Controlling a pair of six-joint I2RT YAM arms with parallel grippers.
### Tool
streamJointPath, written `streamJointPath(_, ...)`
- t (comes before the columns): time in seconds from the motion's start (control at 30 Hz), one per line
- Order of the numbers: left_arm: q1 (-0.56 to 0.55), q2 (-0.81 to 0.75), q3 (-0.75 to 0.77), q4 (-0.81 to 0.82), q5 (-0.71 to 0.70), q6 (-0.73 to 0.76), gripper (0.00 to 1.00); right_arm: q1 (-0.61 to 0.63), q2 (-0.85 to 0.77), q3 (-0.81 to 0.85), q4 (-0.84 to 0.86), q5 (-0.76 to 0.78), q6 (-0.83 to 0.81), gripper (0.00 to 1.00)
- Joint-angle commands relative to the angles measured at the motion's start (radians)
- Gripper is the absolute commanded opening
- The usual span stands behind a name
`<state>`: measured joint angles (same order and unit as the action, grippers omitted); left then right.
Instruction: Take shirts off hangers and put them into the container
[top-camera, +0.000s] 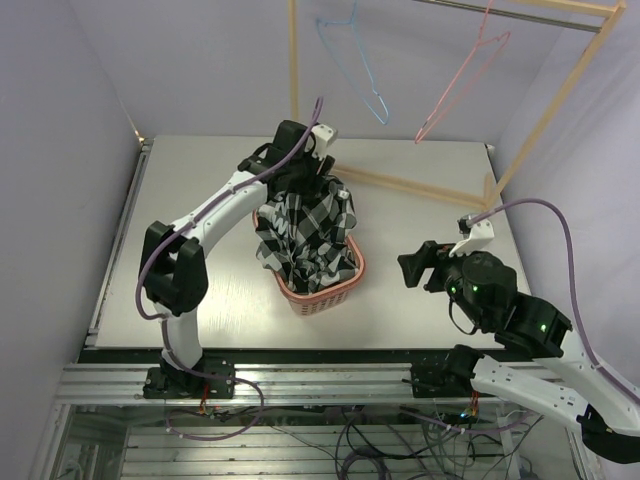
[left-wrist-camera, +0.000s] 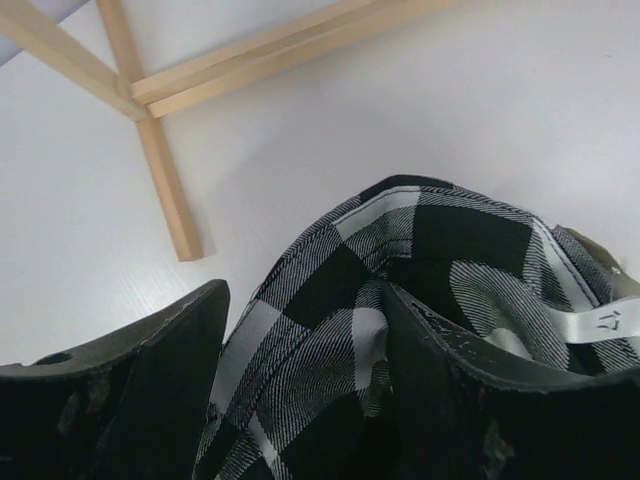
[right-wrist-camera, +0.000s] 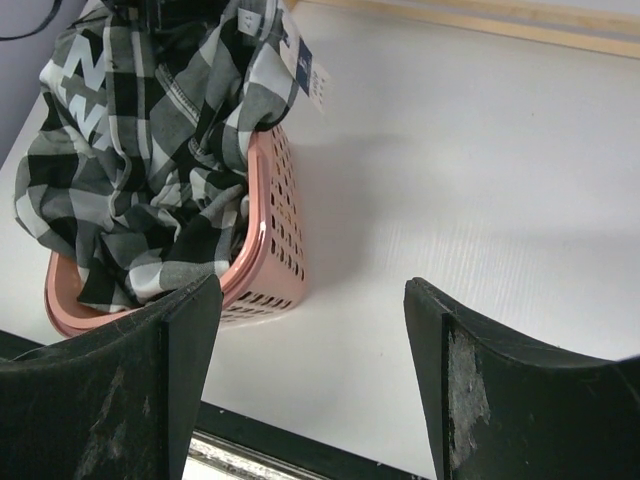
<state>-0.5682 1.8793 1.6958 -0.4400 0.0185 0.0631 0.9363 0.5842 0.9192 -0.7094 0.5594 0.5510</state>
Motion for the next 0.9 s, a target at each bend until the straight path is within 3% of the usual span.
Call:
streamJointPath(0.0, 0.028, -0.070, -0.035, 0.055, -0.054, 0.007, 0.74, 0.001, -0.007, -0.013, 0.011, -0.007, 0.025, 0.74)
streamJointPath(0.2, 0.037, -0.096, -0.073, 0.068, 0.036, -0.005, 0.66, 0.000, 0.007, -0.017, 0.025, -0.014, 0.020, 0.74)
streamJointPath(0.23, 0.038, -0.099, -0.079, 0.070, 0.062, -0.010, 0.58, 0.000, 0.010, -0.016, 0.026, -0.014, 0.020, 0.74)
streamJointPath(0.33, 0.041, -0.111, -0.082, 0.057, 0.168, -0.013, 0.18, 0.000, 0.014, -0.015, 0.025, -0.013, 0.023, 0.74)
streamJointPath(0.37, 0.041, -0.117, -0.082, 0.050, 0.190, -0.015, 0.09, -0.001, 0.013, -0.014, 0.024, -0.012, 0.025, 0.74)
streamJointPath(0.53, 0.041, -0.200, -0.126, 0.014, 0.283, -0.024, 0.07, 0.000, -0.002, -0.012, 0.013, 0.000, 0.035, 0.74)
streamJointPath(0.87, 0.041, -0.453, -0.450, -0.024, 0.422, -0.164, 0.07, 0.001, -0.007, -0.041, 0.050, 0.017, 0.037, 0.74)
